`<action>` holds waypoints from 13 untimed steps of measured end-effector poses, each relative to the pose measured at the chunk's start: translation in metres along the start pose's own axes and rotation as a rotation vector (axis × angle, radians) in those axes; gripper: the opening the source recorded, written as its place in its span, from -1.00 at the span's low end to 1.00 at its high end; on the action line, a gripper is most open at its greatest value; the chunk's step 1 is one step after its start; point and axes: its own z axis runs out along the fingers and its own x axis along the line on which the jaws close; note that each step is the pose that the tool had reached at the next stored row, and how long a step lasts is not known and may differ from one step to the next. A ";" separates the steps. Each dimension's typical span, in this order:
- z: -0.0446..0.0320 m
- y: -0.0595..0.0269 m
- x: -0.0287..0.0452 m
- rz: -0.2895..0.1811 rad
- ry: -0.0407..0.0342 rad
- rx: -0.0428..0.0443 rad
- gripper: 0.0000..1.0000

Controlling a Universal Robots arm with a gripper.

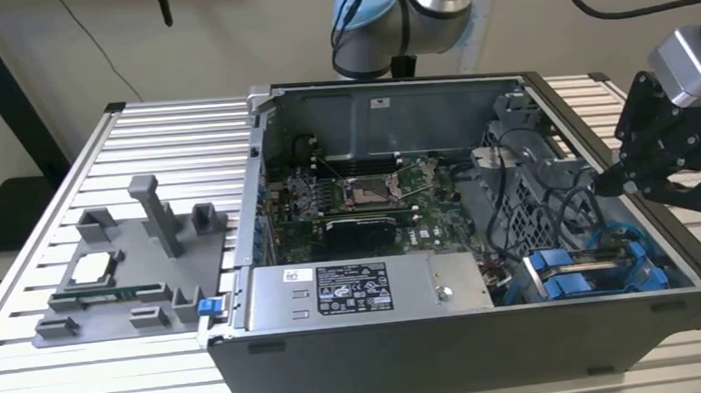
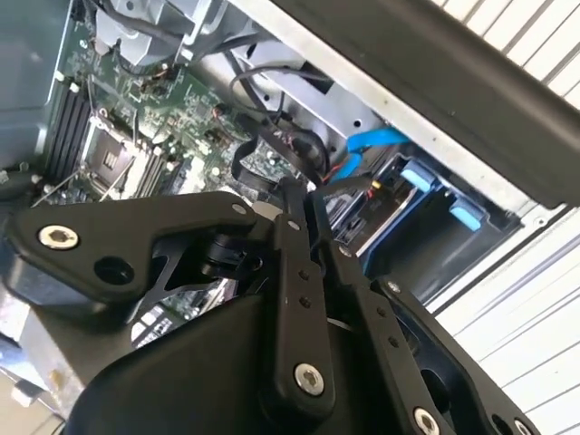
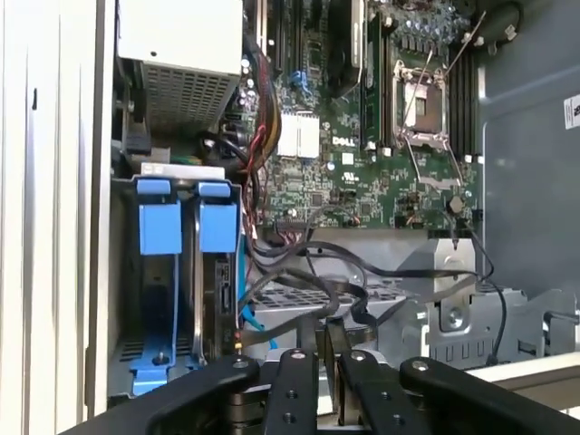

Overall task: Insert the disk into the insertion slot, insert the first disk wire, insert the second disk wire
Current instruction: 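Insert the second disk wire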

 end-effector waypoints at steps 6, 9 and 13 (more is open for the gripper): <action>-0.0012 0.0110 0.0046 0.002 0.0215 0.0005 -1.00; -0.0021 0.0126 0.0087 0.003 0.0322 0.0007 -1.00; -0.0028 0.0135 0.0122 0.005 0.0534 0.0011 -1.00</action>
